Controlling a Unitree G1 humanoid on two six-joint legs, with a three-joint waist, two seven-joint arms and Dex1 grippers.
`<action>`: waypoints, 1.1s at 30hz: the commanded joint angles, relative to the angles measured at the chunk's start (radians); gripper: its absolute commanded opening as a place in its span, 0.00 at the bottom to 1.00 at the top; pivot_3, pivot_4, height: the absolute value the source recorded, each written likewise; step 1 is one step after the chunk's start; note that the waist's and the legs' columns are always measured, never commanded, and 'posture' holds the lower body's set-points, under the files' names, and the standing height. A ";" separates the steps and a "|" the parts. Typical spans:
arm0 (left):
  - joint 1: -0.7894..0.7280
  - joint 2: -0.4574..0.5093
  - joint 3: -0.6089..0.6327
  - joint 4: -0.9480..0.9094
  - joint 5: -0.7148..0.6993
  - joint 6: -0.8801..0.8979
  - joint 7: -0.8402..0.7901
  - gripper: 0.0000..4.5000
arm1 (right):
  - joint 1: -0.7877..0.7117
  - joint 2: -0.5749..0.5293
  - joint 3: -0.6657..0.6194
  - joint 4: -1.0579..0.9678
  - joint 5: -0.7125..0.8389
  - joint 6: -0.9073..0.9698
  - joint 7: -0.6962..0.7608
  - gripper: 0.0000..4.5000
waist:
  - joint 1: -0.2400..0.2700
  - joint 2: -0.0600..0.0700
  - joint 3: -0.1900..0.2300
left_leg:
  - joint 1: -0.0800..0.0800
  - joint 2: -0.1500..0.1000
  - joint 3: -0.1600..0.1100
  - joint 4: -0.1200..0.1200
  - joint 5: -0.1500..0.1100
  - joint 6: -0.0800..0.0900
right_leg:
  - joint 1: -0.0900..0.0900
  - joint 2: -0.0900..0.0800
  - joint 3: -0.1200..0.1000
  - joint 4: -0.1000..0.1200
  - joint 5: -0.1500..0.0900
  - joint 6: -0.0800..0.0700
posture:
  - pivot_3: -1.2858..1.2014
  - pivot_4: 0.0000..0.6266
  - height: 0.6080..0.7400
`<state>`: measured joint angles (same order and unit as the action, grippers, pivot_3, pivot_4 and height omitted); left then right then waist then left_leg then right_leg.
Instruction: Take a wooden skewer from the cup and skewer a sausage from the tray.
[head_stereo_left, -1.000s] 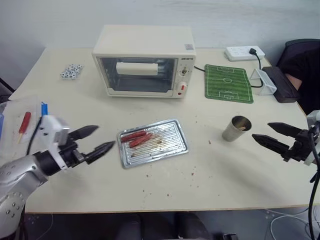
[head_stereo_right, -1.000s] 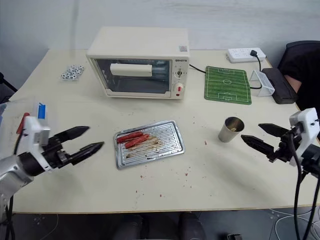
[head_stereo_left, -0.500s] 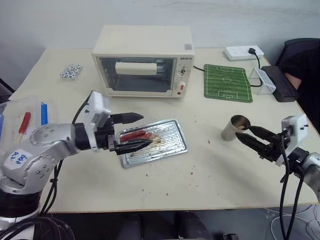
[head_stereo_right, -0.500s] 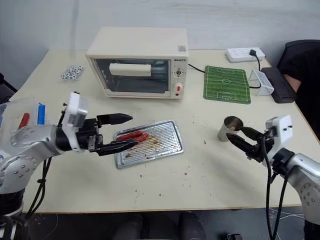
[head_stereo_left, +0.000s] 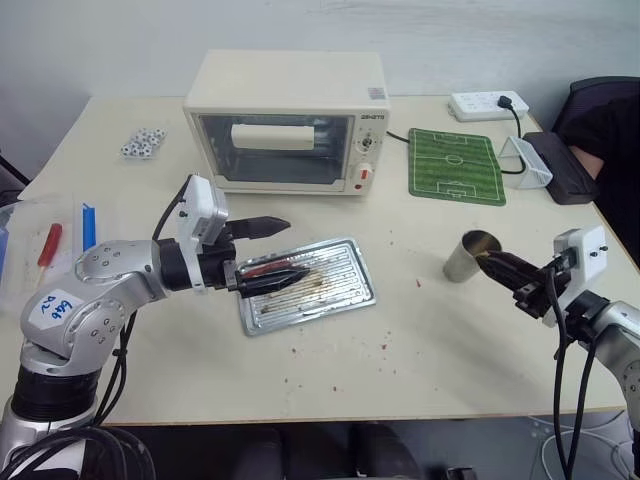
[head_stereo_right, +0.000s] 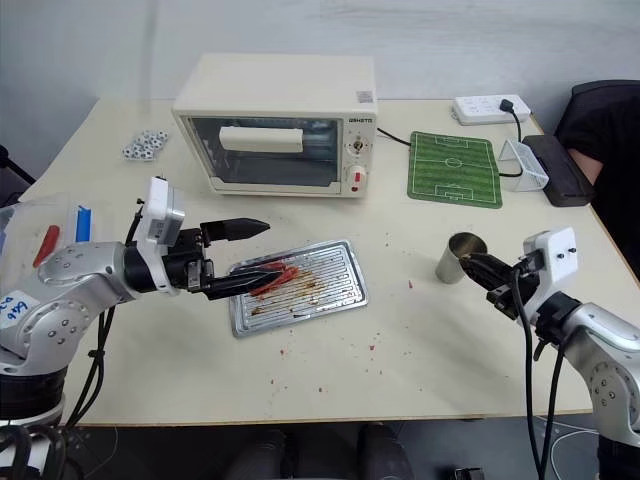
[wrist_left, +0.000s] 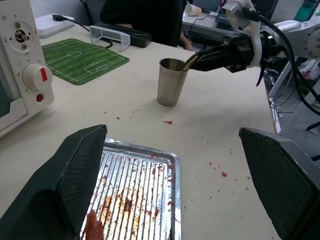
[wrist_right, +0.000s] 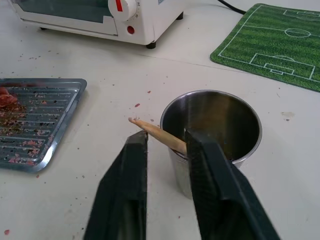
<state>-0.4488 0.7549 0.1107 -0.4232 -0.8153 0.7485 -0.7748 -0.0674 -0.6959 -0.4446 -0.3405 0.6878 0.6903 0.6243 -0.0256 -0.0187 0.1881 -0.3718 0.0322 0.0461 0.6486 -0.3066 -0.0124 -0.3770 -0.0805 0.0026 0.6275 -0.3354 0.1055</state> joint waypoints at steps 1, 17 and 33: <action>-0.021 -0.006 0.011 -0.012 0.011 -0.024 -0.006 1.00 | 0.007 0.003 -0.021 -0.022 0.004 -0.019 -0.007 0.14 | 0.000 0.000 0.000 | 0.000 0.000 0.000 0.000 0.000 0.000 | 0.000 0.000 0.000 0.000 0.000 0.000 | 0.52 0.24 1.00; -0.055 -0.038 -0.009 0.007 0.055 -0.040 -0.017 1.00 | -0.026 0.009 -0.035 -0.004 0.033 -0.016 -0.026 0.02 | 0.000 0.000 0.000 | 0.000 0.000 0.000 0.000 0.000 0.000 | 0.000 0.000 0.000 0.000 0.000 0.000 | 0.52 0.24 1.00; -0.093 -0.118 -0.051 0.057 0.096 -0.087 -0.036 1.00 | -0.246 -0.269 -0.149 0.007 0.215 0.207 0.014 0.01 | 0.002 0.000 0.000 | -0.001 0.000 0.000 0.000 0.000 0.001 | 0.000 -0.001 0.000 -0.001 0.001 0.001 | 0.52 0.24 1.00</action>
<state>-0.5306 0.6396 0.0582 -0.3576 -0.7305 0.6891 -0.8012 -0.2858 -0.9194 -0.5323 -0.3277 0.8569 0.8686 0.6135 -0.0241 -0.0185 0.1883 -0.3725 0.0323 0.0463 0.6490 -0.3065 -0.0117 -0.3772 -0.0811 0.0028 0.6267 -0.3349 0.1064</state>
